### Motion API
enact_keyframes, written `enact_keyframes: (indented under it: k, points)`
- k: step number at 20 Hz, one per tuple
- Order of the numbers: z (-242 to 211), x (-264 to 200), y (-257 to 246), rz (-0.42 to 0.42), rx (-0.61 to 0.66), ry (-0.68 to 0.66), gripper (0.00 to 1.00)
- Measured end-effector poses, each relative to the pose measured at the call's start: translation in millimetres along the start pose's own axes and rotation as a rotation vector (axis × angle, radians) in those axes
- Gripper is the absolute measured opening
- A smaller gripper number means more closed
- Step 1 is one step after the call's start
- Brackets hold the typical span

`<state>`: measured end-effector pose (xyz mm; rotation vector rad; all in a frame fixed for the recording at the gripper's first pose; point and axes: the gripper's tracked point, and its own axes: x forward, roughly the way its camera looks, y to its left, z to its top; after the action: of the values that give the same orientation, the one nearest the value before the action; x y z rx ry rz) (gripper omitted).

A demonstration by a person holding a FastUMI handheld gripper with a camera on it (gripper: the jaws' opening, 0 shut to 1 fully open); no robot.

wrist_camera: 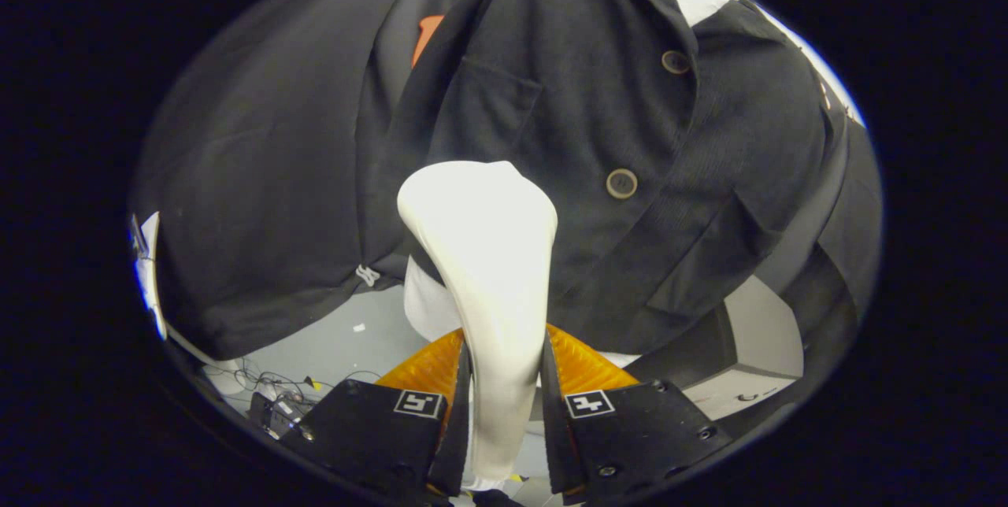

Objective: Iron the clothes twice with a garment steamer, once on the left side and once on the right side.

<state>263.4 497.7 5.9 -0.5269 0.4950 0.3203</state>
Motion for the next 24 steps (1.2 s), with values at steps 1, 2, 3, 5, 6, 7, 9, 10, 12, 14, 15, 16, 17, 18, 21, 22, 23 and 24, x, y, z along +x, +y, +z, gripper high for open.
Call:
enact_keyframes:
  k: [1,2,3,5,6,7,9,10,12,14,15,16,17,18,21,22,23,24]
  points:
    - [-3.5,4.7,2.6,0.005,-0.003,0.015,0.43]
    - [-8.2,7.2,3.8,0.010,-0.006,0.027,0.43]
    - [-12.0,12.5,6.2,0.014,-0.009,0.037,0.43]
    - [-23.2,19.4,10.8,0.023,-0.007,0.055,0.43]
    - [-30.1,19.9,13.0,0.027,-0.005,0.065,0.43]
    - [-31.5,19.9,13.3,0.029,-0.003,0.071,0.43]
    - [-34.5,18.7,13.8,0.029,-0.002,0.075,0.43]
    - [-35.1,16.5,12.2,0.031,0.002,0.075,0.43]
    - [-34.6,9.3,4.9,0.037,0.012,0.067,0.43]
    - [-32.7,-1.5,-0.6,0.057,0.027,0.045,0.43]
    - [-31.1,-7.7,-6.4,0.068,0.039,0.029,0.43]
    - [-30.7,-15.7,-13.5,0.084,0.055,0.010,0.43]
    - [-29.8,-29.1,-21.7,0.103,0.075,-0.015,0.43]
    - [-30.1,-40.5,-32.4,0.111,0.089,-0.035,0.43]
    - [-32.8,-81.7,-76.4,0.104,0.179,-0.115,0.43]
    - [-36.9,-96.7,-96.7,0.096,0.215,-0.139,0.43]
    - [-46.1,-113.4,-122.2,0.083,0.247,-0.158,0.43]
    - [-53.5,-125.8,-143.6,0.070,0.271,-0.170,0.43]
